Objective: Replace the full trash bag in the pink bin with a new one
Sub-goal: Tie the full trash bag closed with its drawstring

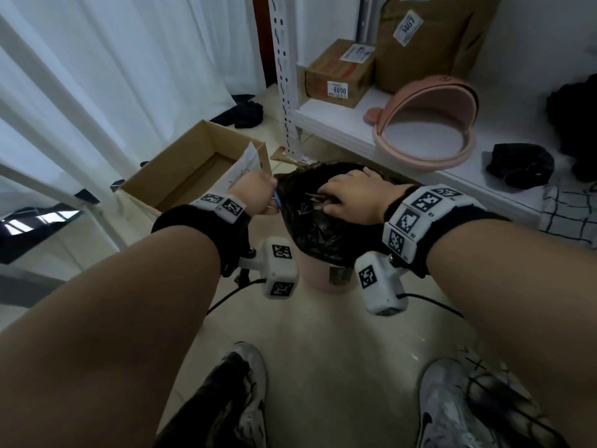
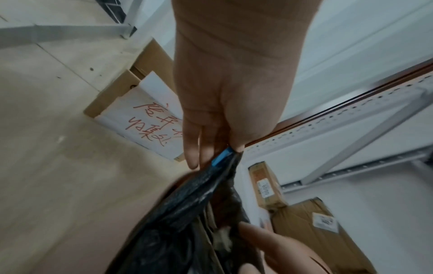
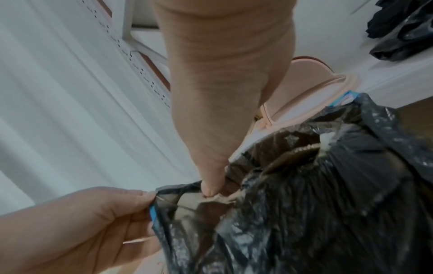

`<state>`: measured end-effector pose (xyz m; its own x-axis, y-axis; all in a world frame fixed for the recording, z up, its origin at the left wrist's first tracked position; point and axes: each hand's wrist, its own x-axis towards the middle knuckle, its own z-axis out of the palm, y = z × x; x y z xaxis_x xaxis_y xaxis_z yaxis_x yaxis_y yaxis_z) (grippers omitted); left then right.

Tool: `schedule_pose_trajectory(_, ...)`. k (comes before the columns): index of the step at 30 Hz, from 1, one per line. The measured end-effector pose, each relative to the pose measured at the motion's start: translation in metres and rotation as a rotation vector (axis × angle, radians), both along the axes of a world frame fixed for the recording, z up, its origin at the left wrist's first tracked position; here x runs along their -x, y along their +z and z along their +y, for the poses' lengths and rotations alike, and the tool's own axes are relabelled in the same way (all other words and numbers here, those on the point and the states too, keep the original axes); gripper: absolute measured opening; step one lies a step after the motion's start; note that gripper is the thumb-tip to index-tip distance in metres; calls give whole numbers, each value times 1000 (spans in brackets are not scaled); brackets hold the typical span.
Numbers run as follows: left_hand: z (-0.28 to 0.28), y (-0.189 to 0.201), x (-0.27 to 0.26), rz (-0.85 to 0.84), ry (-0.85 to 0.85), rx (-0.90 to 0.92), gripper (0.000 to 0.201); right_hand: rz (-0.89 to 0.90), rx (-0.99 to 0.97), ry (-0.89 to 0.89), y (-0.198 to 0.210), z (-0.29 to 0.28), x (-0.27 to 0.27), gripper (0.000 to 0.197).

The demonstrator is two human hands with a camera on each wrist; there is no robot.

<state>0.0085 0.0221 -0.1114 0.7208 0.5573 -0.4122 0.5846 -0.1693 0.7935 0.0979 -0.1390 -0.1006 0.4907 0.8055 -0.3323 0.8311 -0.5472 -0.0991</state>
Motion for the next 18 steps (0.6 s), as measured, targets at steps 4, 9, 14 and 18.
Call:
schedule_pose_trajectory(4,-11,15,1,-38,-16,134,31,87,107,35,14,-1,7,44)
schedule_pose_trajectory(9,-7,16,2,-47,18,102,28,65,77,-1,17,-5,8,42)
schedule_pose_trajectory(14,-8,13,-1,35,-18,-89,68,62,38,-56,8,-9,2,42)
schedule_pose_trajectory(18,-12,14,-10,53,-146,-401,30,-7,-41,-75,0,-14,-6,43)
